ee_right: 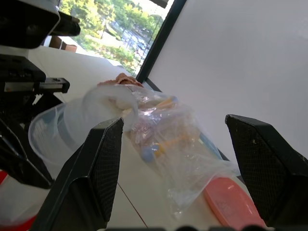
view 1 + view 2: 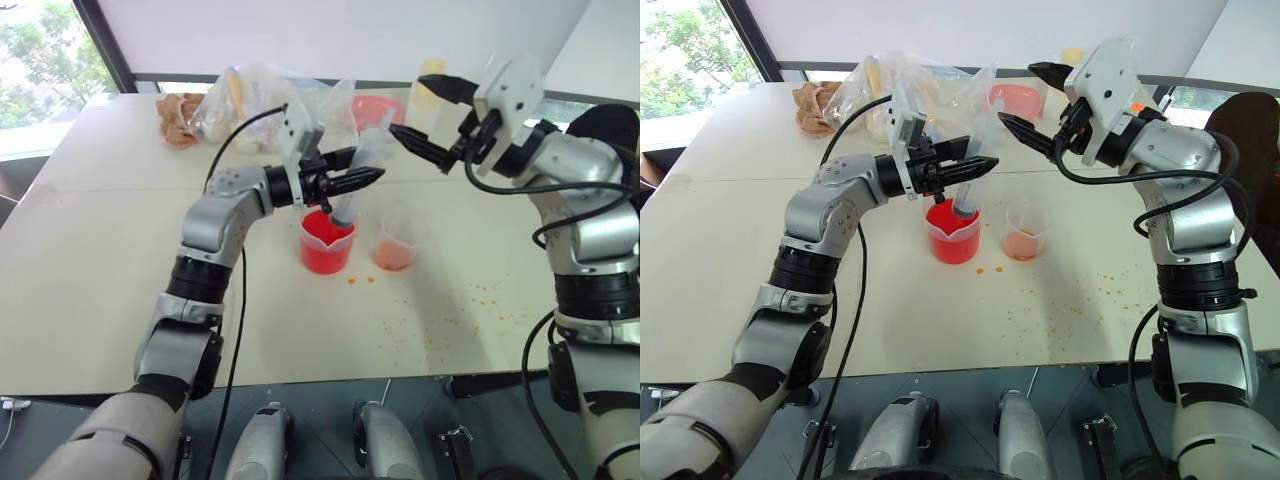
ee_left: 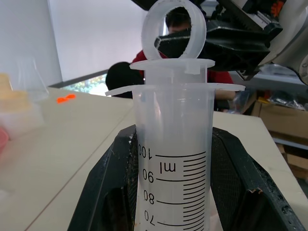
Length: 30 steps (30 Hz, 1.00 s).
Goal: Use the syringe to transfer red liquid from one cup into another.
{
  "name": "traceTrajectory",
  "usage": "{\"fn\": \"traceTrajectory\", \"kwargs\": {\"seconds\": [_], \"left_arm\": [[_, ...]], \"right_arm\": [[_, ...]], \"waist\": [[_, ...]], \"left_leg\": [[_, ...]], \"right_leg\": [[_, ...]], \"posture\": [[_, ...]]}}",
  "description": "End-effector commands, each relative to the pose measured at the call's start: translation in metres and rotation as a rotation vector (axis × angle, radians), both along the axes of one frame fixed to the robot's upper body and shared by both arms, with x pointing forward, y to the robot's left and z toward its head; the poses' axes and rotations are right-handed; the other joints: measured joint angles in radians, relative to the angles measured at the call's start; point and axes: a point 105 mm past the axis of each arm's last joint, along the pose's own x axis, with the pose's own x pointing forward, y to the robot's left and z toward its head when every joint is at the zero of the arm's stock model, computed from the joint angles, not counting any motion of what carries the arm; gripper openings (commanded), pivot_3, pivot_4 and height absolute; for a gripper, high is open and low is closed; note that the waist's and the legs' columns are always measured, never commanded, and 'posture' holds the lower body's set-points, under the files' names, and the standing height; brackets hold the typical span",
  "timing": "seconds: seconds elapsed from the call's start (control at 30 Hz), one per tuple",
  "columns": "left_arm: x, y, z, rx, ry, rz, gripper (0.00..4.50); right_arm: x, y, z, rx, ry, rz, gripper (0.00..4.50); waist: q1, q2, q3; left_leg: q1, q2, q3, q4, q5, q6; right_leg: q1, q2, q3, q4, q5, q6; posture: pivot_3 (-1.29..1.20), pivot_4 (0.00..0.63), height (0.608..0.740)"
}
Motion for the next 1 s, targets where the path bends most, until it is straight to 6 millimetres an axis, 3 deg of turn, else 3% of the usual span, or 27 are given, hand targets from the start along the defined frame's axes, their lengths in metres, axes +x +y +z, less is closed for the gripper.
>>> {"fn": "traceTrajectory", "kwargs": {"seconds": [0.03,0.13,0.3,0.47,0.7,1.0], "left_arm": [[-0.009,-0.004,0.010,0.003,-0.061,-0.029,1.49],[-0.008,-0.002,0.003,0.017,-0.049,-0.018,1.49],[-0.004,0.002,0.002,0.004,-0.027,0.010,1.49],[-0.002,0.005,-0.002,0.003,-0.016,0.021,1.49],[-0.003,0.006,-0.012,0.016,-0.002,0.028,1.49],[-0.004,0.008,-0.024,0.021,0.000,0.038,1.49]], "right_arm": [[-0.005,0.004,0.020,0.009,-0.083,0.014,3.52],[-0.005,0.009,0.021,0.017,-0.094,0.040,2.67],[-0.010,0.016,0.016,0.005,-0.080,0.082,0.02],[-0.010,0.019,0.011,-0.011,-0.061,0.087,0.02],[-0.003,0.005,0.045,0.069,-0.186,-0.017,0.02],[-0.001,-0.004,0.056,0.101,-0.219,-0.044,0.02]], "waist": [[0.000,0.000,0.000],[0.000,0.000,0.000],[-0.001,0.000,0.000],[0.001,0.000,0.000],[-0.003,0.000,0.000],[-0.016,0.000,0.000]], "left_leg": [[0.000,0.000,0.000,0.000,0.000,0.000],[0.000,0.000,0.000,0.000,0.000,0.000],[0.000,0.001,-0.001,0.000,0.000,0.000],[0.000,0.001,-0.001,0.000,0.000,0.000],[0.000,0.001,-0.001,0.000,0.000,0.000],[0.000,0.001,-0.002,0.000,0.000,0.000]], "right_leg": [[0.000,0.000,0.000,0.000,0.000,0.000],[0.000,0.000,0.000,0.000,0.000,0.000],[0.000,0.001,0.000,0.000,0.000,0.000],[0.000,0.001,0.000,0.000,0.000,0.000],[0.000,0.002,0.000,0.000,0.000,0.000],[0.000,0.002,0.000,0.001,0.000,0.000]], "posture": [[0.00,0.150,0.740],[0.00,0.150,0.740],[0.00,0.150,0.740],[0.00,0.150,0.740],[0.00,0.150,0.740],[0.00,0.150,0.740]]}}
